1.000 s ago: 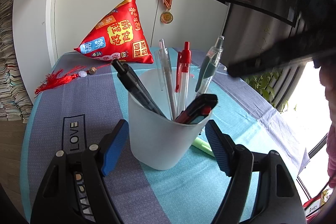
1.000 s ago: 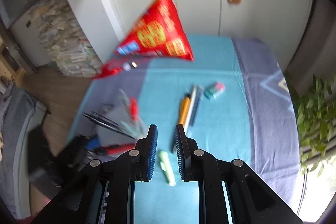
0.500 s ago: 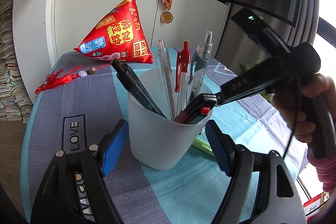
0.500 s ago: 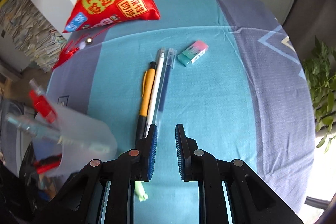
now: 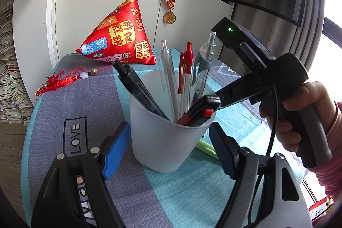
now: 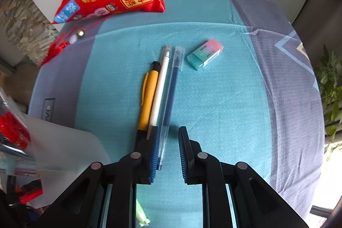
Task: Organize stationery
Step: 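Return the right gripper to the pens and grasp the blue pen, then lift the blue pen and drop it into the cup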
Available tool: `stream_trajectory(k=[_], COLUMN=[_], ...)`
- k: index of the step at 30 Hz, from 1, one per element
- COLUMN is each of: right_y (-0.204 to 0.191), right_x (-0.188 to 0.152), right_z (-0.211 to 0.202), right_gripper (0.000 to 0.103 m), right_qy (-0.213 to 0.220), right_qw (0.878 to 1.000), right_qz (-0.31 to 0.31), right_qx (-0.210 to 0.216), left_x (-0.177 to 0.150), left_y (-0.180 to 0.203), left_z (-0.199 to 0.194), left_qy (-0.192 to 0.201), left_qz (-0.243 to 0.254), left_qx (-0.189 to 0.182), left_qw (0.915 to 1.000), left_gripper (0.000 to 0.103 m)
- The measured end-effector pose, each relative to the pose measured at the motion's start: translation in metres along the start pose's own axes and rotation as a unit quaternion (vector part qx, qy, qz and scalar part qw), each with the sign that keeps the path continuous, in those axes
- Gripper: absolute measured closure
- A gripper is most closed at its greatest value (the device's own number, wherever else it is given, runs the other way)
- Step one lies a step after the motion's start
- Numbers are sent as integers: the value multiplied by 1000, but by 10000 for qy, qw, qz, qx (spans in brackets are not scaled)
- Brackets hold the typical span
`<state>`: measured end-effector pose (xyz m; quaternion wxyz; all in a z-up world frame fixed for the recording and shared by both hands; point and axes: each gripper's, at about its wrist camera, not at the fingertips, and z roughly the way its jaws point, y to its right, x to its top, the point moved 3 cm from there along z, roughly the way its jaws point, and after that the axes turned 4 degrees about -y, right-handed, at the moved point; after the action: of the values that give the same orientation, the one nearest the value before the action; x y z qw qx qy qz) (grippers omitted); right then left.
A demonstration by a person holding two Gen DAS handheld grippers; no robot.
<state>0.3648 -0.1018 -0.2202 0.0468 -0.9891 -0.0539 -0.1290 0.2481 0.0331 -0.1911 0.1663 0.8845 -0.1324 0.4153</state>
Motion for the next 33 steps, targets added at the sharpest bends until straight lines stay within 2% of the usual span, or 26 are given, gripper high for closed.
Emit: stream_trajectory(k=[5, 6, 7, 10, 13, 18, 21, 22, 26, 29, 33], right_y=[-7, -9, -11, -10, -3, 23, 35, 36, 36, 30, 25], right_x=[-1, -1, -3, -11, -28, -79, -104, -107, -93, -67, -42], right_z=[1, 1, 1, -6, -15, -34, -41, -43, -49, -46, -28], right_gripper=[87, 89, 94, 95, 95, 95, 95, 91, 71, 71, 71], right_qy=[63, 68, 58, -10, -129, -485, -706, -687, -313, -160, -260], right_qw=[9993, 9991, 9991, 9992, 9982, 9955, 9943, 9941, 9950, 9961, 9955], right_qz=[-192, -248, -280, -340, -516, -668, -694, -711, -734, -769, -799], right_qx=[-304, -330, -317, -219, -272, -461, -399, -454, -601, -396, -448], left_x=[0, 0, 0, 0, 0, 0, 0, 0, 0, 1, 1], left_y=[0, 0, 0, 0, 0, 0, 0, 0, -1, -1, -1], left_z=[0, 0, 0, 0, 0, 0, 0, 0, 0, 0, 0], left_qy=[1, 2, -3, -8, -3, -4, -4, -3, -8, -15, -14], left_qz=[4, 3, -1, -11, -6, -5, -4, -1, -11, -19, -17], left_qx=[1, -1, 2, -4, -4, -3, -2, -2, -10, -13, -12], left_qw=[10000, 10000, 10000, 10000, 10000, 10000, 10000, 10000, 10000, 10000, 10000], left_gripper=[28, 28, 28, 28, 28, 28, 28, 27, 27, 27, 27])
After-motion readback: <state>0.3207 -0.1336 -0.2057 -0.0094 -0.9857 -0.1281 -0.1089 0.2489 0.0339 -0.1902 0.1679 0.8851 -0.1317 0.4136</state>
